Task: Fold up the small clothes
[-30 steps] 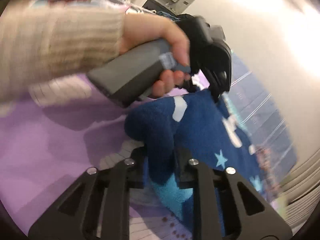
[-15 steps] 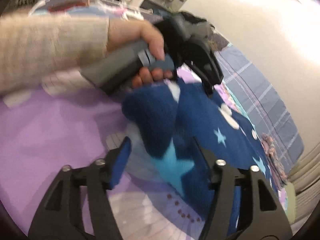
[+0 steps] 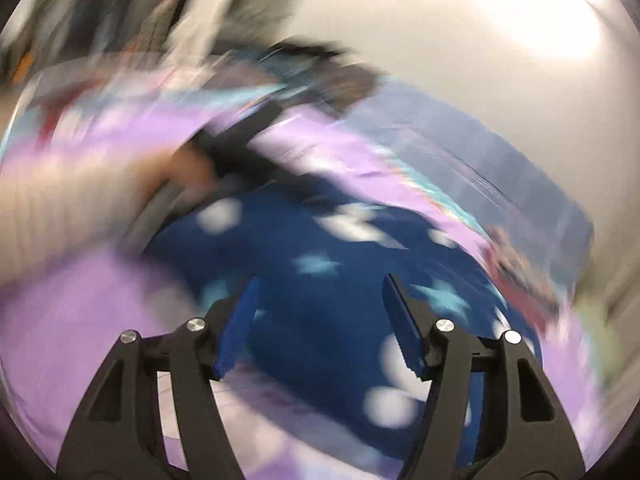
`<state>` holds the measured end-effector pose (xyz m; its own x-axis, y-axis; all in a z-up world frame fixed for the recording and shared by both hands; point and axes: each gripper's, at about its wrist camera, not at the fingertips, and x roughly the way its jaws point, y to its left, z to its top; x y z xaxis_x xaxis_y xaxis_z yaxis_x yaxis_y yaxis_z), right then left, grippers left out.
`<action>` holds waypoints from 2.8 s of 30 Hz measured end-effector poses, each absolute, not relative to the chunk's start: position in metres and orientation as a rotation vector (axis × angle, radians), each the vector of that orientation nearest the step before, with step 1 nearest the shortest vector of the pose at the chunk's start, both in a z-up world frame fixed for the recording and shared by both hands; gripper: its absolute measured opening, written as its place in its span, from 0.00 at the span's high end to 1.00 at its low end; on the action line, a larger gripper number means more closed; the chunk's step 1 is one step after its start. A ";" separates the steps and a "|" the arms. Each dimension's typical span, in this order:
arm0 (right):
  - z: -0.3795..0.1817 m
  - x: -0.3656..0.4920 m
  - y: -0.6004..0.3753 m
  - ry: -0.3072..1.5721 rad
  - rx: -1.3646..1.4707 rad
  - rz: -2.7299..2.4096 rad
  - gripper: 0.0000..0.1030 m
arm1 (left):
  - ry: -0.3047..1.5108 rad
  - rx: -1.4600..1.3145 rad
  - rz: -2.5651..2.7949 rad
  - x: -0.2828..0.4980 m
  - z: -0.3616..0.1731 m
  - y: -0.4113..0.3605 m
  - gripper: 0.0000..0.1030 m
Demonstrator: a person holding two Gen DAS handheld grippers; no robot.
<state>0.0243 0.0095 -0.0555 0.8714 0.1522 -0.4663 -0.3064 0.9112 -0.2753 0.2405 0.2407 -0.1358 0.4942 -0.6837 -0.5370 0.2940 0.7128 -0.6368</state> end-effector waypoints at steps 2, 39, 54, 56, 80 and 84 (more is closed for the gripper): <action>-0.061 0.037 -0.027 0.487 -0.231 0.087 0.42 | 0.862 -0.513 -0.628 0.241 -0.136 0.242 0.47; -0.131 0.320 -0.084 1.014 0.000 0.055 0.66 | 0.867 -0.366 -0.575 0.239 -0.131 0.227 0.45; -0.065 0.057 0.030 0.619 -0.363 0.584 0.39 | 0.869 -0.428 -0.605 0.241 -0.135 0.234 0.45; -0.082 0.027 0.059 0.604 -0.455 0.623 0.38 | 0.869 -0.429 -0.605 0.240 -0.135 0.233 0.45; -0.080 0.035 0.095 0.502 -0.553 0.455 0.82 | 0.959 -0.316 -0.552 0.258 -0.079 0.206 0.72; -0.045 0.043 0.045 0.529 -0.320 0.491 0.83 | 0.880 -0.299 -0.599 0.250 -0.034 0.175 0.73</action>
